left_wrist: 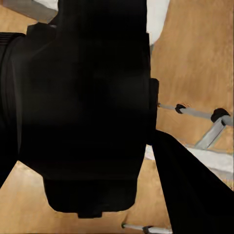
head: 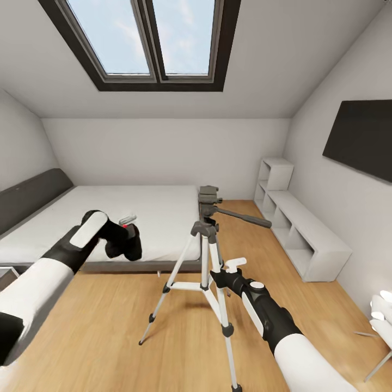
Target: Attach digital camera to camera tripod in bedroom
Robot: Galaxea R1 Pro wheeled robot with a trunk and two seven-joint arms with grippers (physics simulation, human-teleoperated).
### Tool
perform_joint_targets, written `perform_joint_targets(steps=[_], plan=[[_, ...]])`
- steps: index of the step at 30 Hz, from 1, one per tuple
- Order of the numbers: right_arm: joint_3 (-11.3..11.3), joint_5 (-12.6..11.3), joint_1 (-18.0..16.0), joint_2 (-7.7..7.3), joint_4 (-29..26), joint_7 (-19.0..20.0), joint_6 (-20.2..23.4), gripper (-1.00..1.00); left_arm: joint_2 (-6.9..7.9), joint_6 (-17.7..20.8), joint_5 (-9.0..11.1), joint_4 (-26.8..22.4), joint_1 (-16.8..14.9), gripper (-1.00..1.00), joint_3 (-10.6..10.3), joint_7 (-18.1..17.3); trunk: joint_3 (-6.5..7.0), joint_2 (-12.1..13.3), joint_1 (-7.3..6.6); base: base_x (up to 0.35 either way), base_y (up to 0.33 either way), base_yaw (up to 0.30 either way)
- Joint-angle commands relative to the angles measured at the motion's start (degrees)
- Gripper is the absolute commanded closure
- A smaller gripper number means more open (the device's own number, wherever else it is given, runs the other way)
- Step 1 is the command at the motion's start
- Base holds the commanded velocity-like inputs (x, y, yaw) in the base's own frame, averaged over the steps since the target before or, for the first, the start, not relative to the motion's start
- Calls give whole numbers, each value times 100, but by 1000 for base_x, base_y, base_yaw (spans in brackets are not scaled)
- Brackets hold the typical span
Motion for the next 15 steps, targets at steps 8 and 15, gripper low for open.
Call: perform_joint_targets(steps=[8, 15], plan=[[14, -22, -3, 0, 1, 32, 43, 100, -1016, 610, 20, -307, -1588, 100, 460, 844, -15, -10, 5, 0, 0, 0], [20, -19, -3, 1, 1, 34, 45, 100, -1549, 684, 22, -172, -2152, 100, 510, 1561, -15, -10, 5, 0, 0, 0]])
